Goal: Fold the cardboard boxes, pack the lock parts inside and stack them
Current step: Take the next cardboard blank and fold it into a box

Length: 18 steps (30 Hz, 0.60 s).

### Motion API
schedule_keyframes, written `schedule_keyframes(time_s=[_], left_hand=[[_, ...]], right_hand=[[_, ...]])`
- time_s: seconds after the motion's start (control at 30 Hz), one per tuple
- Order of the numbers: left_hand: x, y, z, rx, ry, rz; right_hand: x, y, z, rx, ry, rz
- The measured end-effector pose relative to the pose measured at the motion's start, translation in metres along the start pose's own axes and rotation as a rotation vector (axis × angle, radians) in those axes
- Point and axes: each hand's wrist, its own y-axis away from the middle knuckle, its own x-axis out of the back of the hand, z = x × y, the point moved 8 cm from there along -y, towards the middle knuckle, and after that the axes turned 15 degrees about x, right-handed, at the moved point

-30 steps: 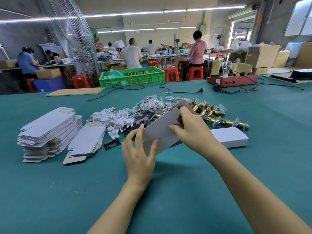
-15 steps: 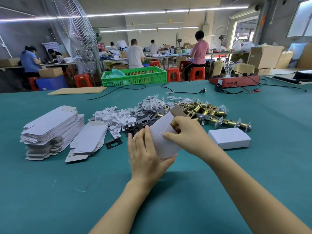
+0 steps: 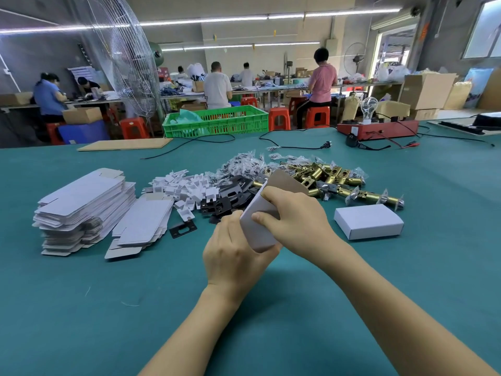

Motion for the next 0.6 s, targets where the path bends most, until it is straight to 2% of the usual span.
schedule_keyframes(time_s=[0.17, 0.2, 0.27, 0.33, 0.37, 0.4, 0.5, 0.6], left_hand=[[-0.003, 0.001, 0.001, 0.069, 0.000, -0.036], [-0.004, 0.001, -0.001, 0.104, 0.003, -0.051], [-0.003, 0.000, -0.008, 0.213, 0.021, -0.074], [-0.001, -0.002, -0.016, 0.346, 0.071, -0.093], [-0.002, -0.003, -0.021, 0.424, 0.103, -0.114], [-0.004, -0.003, -0.026, 0.493, 0.132, -0.136], [-0.008, 0.001, -0.033, 0.597, 0.240, -0.160], [-0.015, 0.004, -0.034, 0.577, 0.386, -0.217]], right_hand=[[0.002, -0.001, -0.004, 0.049, 0.018, 0.058], [0.005, -0.001, -0.004, 0.057, -0.040, 0.130], [0.020, 0.004, -0.002, 0.044, -0.151, 0.382], [0.037, 0.015, 0.002, -0.009, -0.009, 0.624], [0.037, 0.018, 0.005, -0.041, 0.040, 0.664], [0.030, 0.017, 0.009, -0.069, 0.008, 0.634], [-0.016, 0.013, 0.019, -0.175, -0.397, 0.374], [-0.051, 0.014, 0.020, -0.235, -0.677, 0.238]])
